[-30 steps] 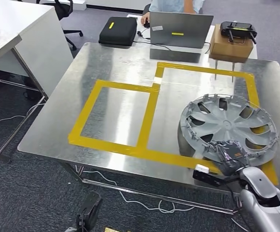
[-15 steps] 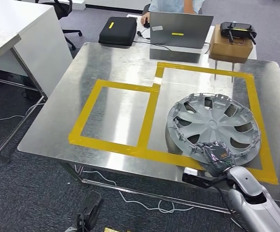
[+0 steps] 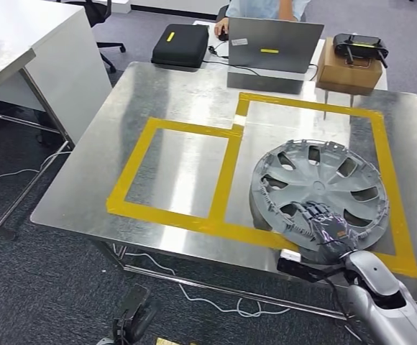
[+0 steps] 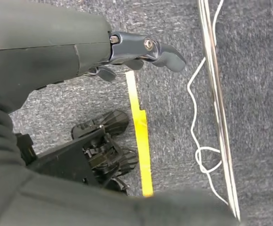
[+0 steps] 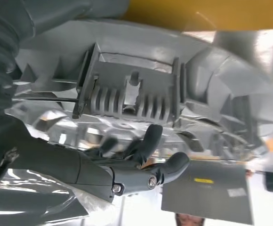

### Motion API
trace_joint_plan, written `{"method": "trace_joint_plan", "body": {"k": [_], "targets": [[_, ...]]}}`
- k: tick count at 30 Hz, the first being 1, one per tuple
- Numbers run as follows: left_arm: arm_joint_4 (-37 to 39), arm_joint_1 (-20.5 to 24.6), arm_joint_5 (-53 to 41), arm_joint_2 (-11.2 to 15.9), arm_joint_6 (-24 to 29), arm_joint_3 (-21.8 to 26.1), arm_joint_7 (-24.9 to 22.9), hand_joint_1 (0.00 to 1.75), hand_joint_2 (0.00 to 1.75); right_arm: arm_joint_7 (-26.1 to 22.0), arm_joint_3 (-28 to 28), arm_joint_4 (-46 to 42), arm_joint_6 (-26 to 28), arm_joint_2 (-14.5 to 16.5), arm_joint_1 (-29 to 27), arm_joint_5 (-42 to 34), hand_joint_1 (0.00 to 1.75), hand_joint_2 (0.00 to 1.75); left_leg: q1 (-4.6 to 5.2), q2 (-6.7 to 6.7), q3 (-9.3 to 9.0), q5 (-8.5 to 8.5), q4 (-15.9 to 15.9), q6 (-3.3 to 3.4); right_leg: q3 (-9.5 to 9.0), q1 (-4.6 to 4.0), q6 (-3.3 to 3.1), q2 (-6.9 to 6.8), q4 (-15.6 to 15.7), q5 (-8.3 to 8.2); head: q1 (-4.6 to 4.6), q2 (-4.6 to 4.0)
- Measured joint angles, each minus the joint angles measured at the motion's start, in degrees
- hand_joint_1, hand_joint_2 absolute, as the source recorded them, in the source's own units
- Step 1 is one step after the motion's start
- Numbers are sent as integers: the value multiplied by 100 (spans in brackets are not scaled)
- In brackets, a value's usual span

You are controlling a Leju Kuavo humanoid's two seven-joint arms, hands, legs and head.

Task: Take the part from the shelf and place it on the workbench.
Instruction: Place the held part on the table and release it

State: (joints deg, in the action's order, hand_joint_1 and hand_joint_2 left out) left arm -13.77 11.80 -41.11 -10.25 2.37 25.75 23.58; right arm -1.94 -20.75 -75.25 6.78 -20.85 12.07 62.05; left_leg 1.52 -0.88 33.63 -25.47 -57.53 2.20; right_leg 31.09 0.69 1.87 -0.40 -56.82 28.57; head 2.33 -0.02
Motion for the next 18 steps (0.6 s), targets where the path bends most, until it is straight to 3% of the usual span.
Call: {"method": "trace_joint_plan", "body": {"k": [4,11,13,16,17,18], "targets": [[0,-38,145,20,51,33,15,0,0,407,330,-367,-248,-55,-233,-317,0,175,10,4,5,-7,-9,11,-4,7,8,-4,10,-2,0,0],[0,-133,477,91,7,224,179,0,0,512,817,-1745,-696,-63,-1198,-1936,0,175,32,44,12,20,16,147,-8,44,107,-48,32,-3,5,0],[0,-148,532,109,13,273,219,0,0,511,897,-2154,-686,-75,-1466,-2184,0,175,-1,46,-17,97,124,194,79,34,126,-21,-147,187,-3,0],[0,-172,575,128,24,343,259,0,0,421,964,-2634,-622,-81,-1824,-2558,0,175,-13,50,17,139,161,214,488,25,144,27,-1126,775,-9,0],[0,-186,580,133,26,363,264,0,0,359,969,-2752,-593,-80,-1928,-2692,0,175,-11,51,40,144,151,210,593,27,155,28,-1396,867,-7,0],[0,-198,587,137,28,381,267,0,0,292,969,-2855,-557,-80,-2019,-2811,0,175,-11,51,65,151,135,202,610,31,163,27,-1481,850,-7,0]]}}
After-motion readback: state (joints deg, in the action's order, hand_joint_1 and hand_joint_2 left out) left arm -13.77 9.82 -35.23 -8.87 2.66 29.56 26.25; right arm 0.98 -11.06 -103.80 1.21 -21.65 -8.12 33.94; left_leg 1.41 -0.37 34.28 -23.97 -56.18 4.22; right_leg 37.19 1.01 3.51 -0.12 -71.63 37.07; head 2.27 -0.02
